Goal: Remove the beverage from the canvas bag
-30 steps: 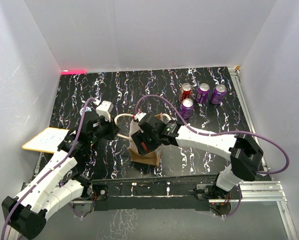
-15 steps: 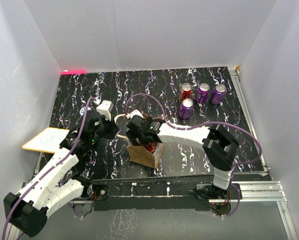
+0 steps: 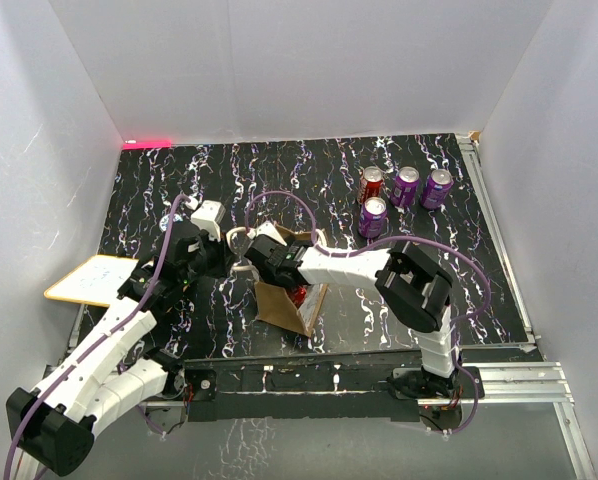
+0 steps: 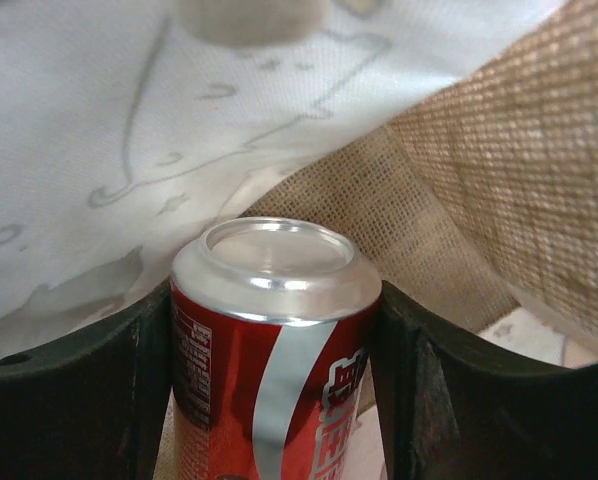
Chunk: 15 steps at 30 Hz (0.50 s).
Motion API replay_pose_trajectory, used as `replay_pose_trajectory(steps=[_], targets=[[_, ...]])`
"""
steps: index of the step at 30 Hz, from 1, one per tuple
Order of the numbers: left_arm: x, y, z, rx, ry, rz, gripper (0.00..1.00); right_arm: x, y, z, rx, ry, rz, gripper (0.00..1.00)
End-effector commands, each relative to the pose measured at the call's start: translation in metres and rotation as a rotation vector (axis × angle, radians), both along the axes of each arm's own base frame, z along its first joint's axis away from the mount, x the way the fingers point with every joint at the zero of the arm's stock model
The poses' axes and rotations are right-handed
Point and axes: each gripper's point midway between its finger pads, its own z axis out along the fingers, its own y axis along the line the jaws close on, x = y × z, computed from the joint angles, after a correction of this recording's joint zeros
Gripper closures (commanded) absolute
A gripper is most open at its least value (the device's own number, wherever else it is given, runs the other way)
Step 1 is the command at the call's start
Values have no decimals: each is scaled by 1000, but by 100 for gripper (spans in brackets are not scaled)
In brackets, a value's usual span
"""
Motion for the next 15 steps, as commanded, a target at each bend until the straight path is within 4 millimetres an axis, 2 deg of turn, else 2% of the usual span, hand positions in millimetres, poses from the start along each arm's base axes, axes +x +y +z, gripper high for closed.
replay_pose_trajectory(steps=[1, 5, 12, 13, 15], targets=[[1, 3, 6, -6, -28, 9, 100, 24, 27, 88, 285, -181, -37, 79], [2, 3, 8, -13, -36, 7, 100, 26, 26, 131, 481, -225, -48, 91], [0, 2, 12, -24, -44, 0, 100, 30, 14, 165, 786, -166, -75, 92], [0, 1, 13, -27, -44, -4, 98, 32, 14, 171, 837, -154, -75, 92], [0, -1, 17, -39, -49, -10, 88, 34, 13, 185, 931, -126, -66, 92]])
